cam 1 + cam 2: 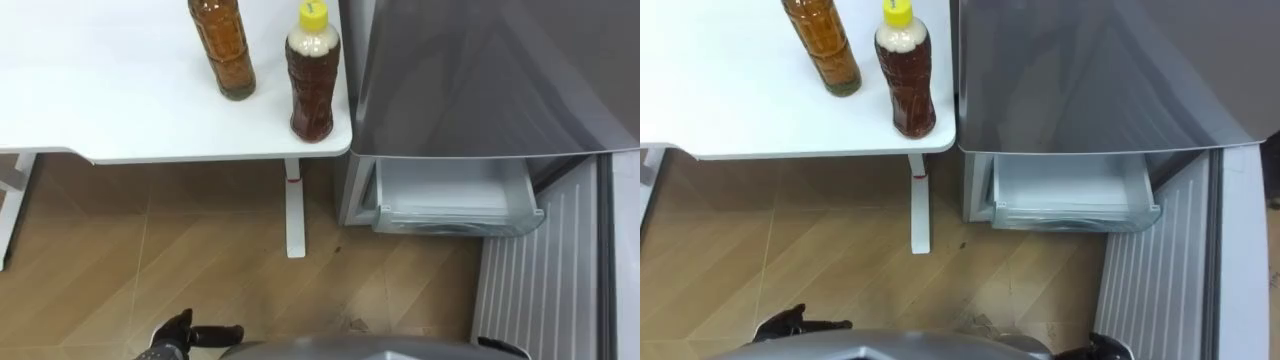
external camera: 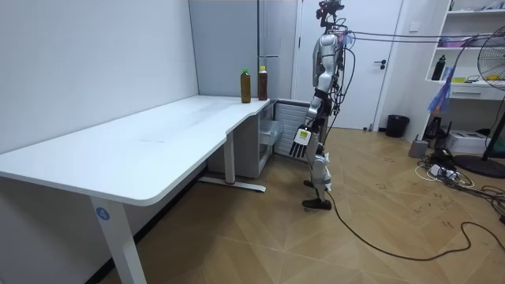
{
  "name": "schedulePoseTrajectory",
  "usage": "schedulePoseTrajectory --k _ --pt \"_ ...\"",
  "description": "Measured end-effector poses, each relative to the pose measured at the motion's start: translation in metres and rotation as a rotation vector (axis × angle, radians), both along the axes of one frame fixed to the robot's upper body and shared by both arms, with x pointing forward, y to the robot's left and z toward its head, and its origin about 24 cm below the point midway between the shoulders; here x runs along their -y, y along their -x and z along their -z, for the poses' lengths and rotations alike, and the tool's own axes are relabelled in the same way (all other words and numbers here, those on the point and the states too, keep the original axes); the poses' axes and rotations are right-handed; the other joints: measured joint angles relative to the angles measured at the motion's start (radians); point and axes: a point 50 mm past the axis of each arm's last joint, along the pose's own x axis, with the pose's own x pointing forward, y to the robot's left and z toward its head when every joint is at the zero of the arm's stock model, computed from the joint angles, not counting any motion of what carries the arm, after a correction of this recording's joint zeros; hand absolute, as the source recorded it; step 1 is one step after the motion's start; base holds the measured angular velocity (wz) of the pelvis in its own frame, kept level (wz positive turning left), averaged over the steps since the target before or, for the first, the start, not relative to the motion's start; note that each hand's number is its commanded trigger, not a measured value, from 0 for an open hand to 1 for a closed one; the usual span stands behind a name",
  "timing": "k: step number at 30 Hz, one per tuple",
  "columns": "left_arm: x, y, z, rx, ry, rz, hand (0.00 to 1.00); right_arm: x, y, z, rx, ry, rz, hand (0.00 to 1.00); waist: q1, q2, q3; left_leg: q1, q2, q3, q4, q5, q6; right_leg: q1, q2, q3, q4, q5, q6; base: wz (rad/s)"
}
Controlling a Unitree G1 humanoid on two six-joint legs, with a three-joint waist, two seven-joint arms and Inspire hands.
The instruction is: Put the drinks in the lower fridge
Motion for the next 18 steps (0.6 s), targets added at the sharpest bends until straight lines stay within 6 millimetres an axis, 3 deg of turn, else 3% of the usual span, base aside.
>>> schedulePoseTrajectory --k 18 --pt "-0.007 0.009 -0.001 -0.012 -0.105 -0.025 0.00 0.001 0.002 0.000 0.005 0.008 -0.007 0.00 -0.003 -0.001 0.0000 0.006 -0.003 0.002 0.003 0.000 0.000 0.014 -0.003 -0.004 -0.008 -0.001 0.002 0.01"
